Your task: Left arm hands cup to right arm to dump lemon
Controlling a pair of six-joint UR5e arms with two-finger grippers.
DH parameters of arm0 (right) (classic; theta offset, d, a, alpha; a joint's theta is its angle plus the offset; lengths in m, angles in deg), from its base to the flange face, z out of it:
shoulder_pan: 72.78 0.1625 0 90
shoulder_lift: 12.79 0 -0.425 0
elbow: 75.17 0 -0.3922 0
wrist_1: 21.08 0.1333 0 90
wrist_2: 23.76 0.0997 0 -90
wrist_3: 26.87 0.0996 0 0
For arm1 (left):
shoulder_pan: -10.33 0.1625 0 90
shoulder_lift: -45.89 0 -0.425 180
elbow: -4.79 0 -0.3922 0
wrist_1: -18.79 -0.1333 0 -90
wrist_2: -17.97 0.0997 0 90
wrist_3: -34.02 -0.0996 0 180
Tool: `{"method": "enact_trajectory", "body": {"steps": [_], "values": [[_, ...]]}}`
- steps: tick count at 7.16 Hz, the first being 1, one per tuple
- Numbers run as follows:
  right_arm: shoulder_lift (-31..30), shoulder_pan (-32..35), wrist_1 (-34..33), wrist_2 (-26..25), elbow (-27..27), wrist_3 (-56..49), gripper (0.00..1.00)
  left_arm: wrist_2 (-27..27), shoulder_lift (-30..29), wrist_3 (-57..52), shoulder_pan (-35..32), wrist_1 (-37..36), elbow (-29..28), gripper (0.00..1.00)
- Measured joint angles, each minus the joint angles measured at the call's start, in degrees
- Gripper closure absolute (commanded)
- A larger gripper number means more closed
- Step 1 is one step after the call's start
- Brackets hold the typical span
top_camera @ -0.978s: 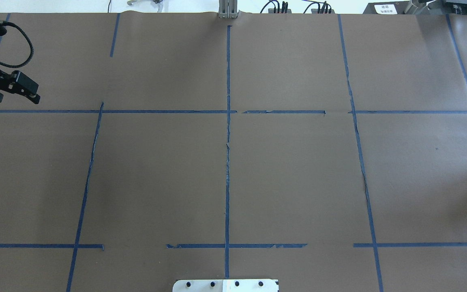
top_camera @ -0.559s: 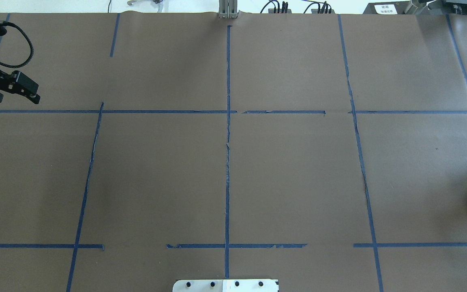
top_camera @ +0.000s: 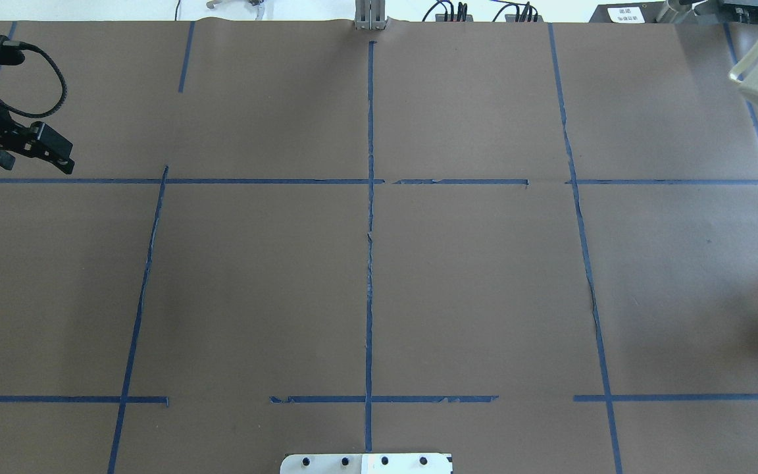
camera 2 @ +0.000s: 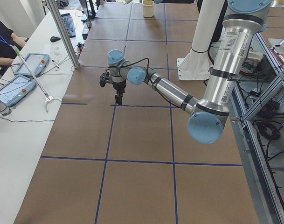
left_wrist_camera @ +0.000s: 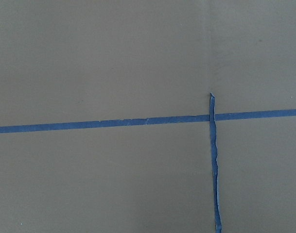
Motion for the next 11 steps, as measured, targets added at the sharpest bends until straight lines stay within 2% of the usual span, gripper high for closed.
{"method": "enact_trajectory", "body": {"steps": [3,4,5,6,7,8,9,10,11], "values": [[7.3,-7.7,-9.6,-1.2,-0.5,-34.2,0.96,0.9,-2.0,0.0,4.2,-0.2,-0.4,0.0],[10.2,-11.4,-12.8,-3.7,-0.8,-41.8,0.91,0.7,-3.4,0.2,4.9,-0.5,-0.9,0.0],[12.9,-16.7,-15.7,-9.5,-1.0,-47.3,0.86,0.5,-5.5,1.4,5.3,-1.1,-1.7,0.0],[15.8,-23.5,-17.9,-18.4,-1.6,-50.2,0.8,0.3,-8.4,3.5,5.5,-1.9,-3.0,0.0],[19.8,-29.7,-19.0,-27.4,-3.8,-51.3,0.75,0.0,-11.3,5.1,5.8,-2.6,-4.3,0.0],[25.4,-34.4,-19.6,-34.9,-7.8,-51.3,0.75,-1.3,-13.7,6.9,6.1,-3.2,-5.3,0.0],[30.7,-38.0,-19.8,-41.4,-12.1,-49.6,0.75,-3.3,-16.0,10.4,6.3,-3.4,-6.0,0.01],[34.3,-40.8,-20.0,-46.8,-15.3,-46.8,0.7,-5.2,-18.6,15.4,6.6,-3.6,-6.3,0.04],[36.9,-42.4,-20.1,-50.2,-17.8,-44.6,0.56,-6.7,-21.4,21.0,7.1,-3.6,-6.6,0.08]]}}
